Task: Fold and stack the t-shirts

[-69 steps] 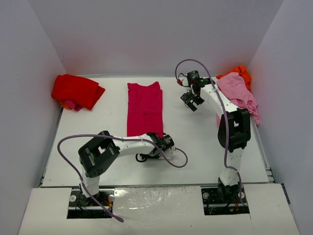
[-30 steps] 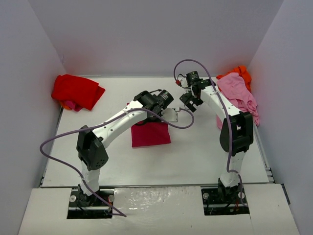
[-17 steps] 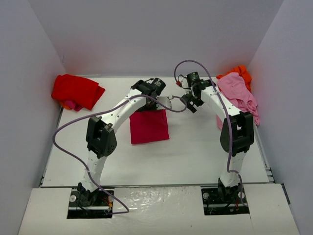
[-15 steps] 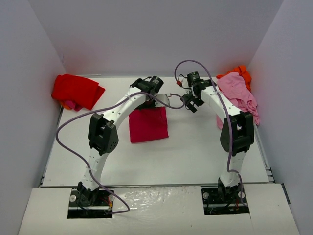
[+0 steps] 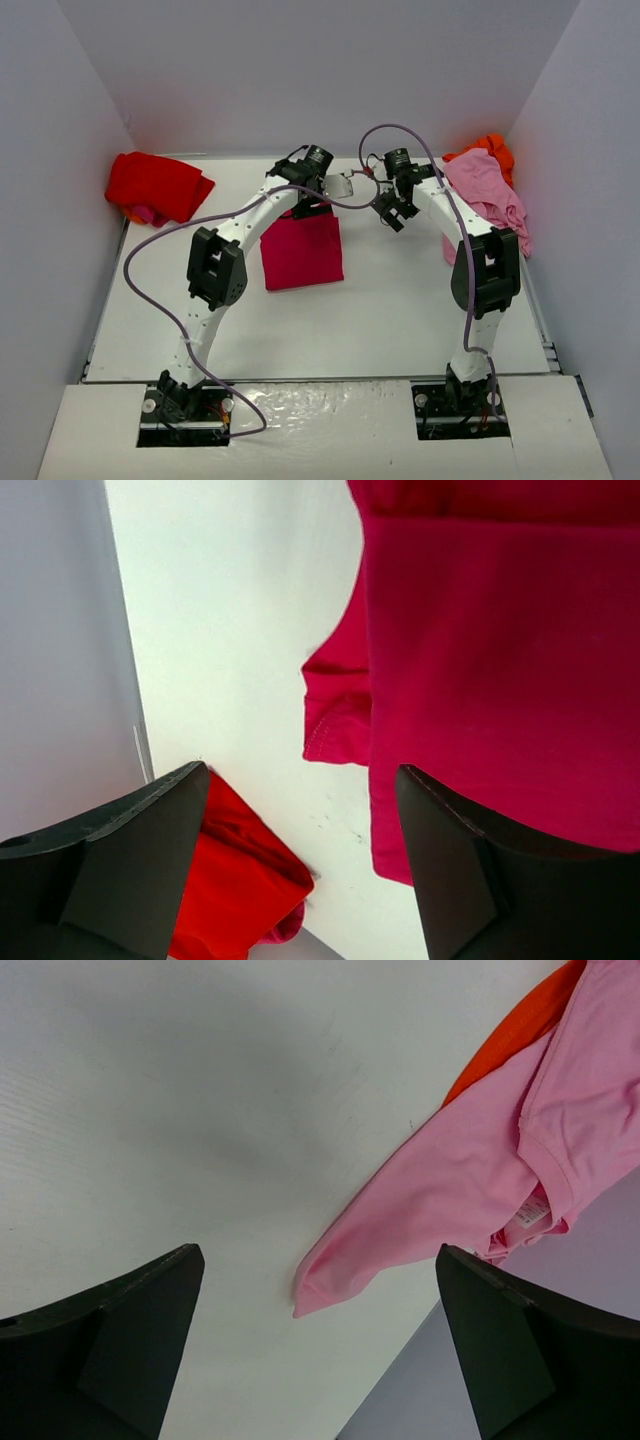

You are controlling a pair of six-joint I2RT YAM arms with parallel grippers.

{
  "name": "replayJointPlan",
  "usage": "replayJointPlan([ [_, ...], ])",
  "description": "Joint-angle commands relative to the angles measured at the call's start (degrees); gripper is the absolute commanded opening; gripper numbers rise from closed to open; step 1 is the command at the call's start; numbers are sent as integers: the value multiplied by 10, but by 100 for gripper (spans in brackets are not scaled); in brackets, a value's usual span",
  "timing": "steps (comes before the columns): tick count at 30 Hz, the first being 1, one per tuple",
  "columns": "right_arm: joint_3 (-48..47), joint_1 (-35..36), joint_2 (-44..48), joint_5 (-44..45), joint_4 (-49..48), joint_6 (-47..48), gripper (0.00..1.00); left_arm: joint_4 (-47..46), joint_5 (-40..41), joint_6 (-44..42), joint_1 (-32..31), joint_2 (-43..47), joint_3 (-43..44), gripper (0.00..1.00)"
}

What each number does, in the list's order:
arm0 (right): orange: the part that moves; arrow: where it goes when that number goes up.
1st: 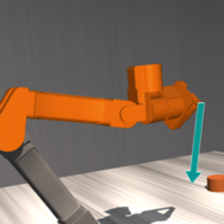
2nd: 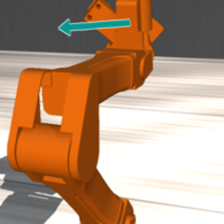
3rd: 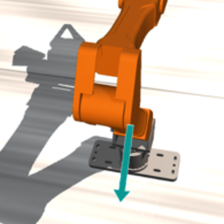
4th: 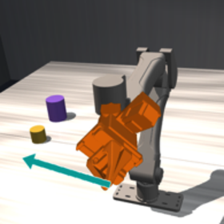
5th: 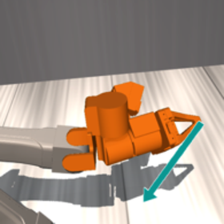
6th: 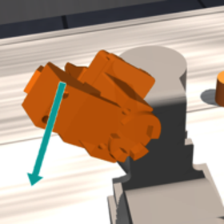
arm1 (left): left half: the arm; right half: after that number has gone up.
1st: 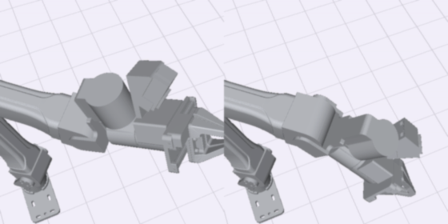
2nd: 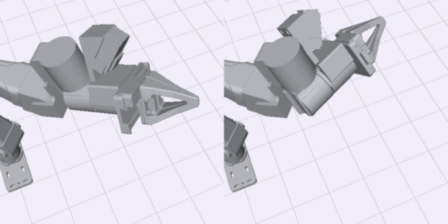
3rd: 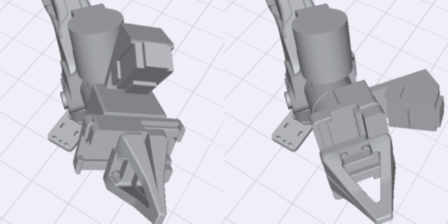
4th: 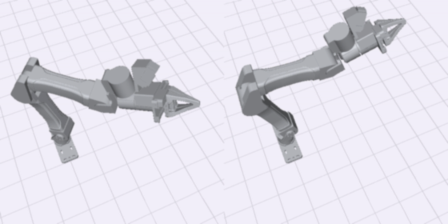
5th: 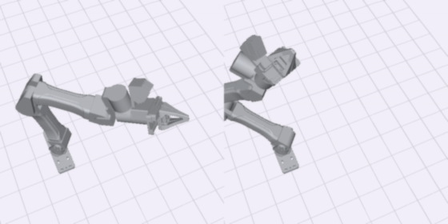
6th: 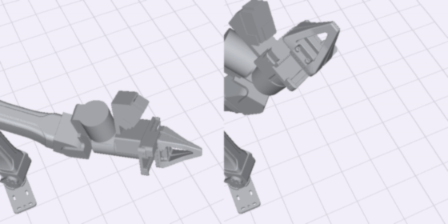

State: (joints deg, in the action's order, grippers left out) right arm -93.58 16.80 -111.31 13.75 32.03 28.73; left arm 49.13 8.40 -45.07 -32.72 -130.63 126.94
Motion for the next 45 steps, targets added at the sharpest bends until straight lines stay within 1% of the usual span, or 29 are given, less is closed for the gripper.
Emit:
replayJointPlan([
  [1, -7, -4, 20, -22, -12, -1, 100, -12, 2, 53, 21, 31, 57, 73],
  [5, -19, -4, 22, -62, -10, -2, 100, 73, -36, 101, 65, 25, 100, 74],
  [7, -20, -4, 19, -63, -10, -1, 100, 93, -64, 131, 83, 25, 99, 74],
  [9, -17, -5, 21, -65, -9, 4, 100, 114, -83, 161, 100, 28, 72, 74],
  [10, -13, -5, 24, -64, -10, 5, 100, 116, -101, 166, 105, 32, 56, 74],
  [13, 1, -8, 34, -69, -10, 7, 100, 95, -117, 181, 119, 57, -24, 74],
  [16, 12, -13, 40, -75, -13, 7, 100, 72, -142, 179, 120, 77, -86, 74],
  [23, 26, -17, 44, -76, -21, 1, 100, 91, -216, 168, 121, 61, -91, 74],
  [25, 33, -20, 51, -79, -22, 2, 100, 78, -225, 169, 121, 57, -101, 74],
  [32, 64, -32, 70, -80, -24, 6, 100, 80, -258, 169, 124, 23, -96, 72],
  [33, 67, -33, 73, -80, -24, 6, 100, 76, -257, 169, 123, 21, -98, 70],
  [35, 71, -38, 81, -83, -26, 9, 100, 73, -256, 167, 123, 14, -98, 57],
  [37, 73, -42, 83, -85, -27, 11, 100, 71, -258, 167, 123, 9, -97, 31],
  [38, 72, -43, 80, -85, -28, 11, 100, 71, -260, 166, 123, 7, -95, 26],
  [41, 69, -43, 73, -85, -27, 8, 100, 85, -267, 163, 124, -5, -82, 24],
  [45, 69, -44, 71, -87, -28, 7, 100, 91, -270, 156, 123, -7, -71, 12],
])
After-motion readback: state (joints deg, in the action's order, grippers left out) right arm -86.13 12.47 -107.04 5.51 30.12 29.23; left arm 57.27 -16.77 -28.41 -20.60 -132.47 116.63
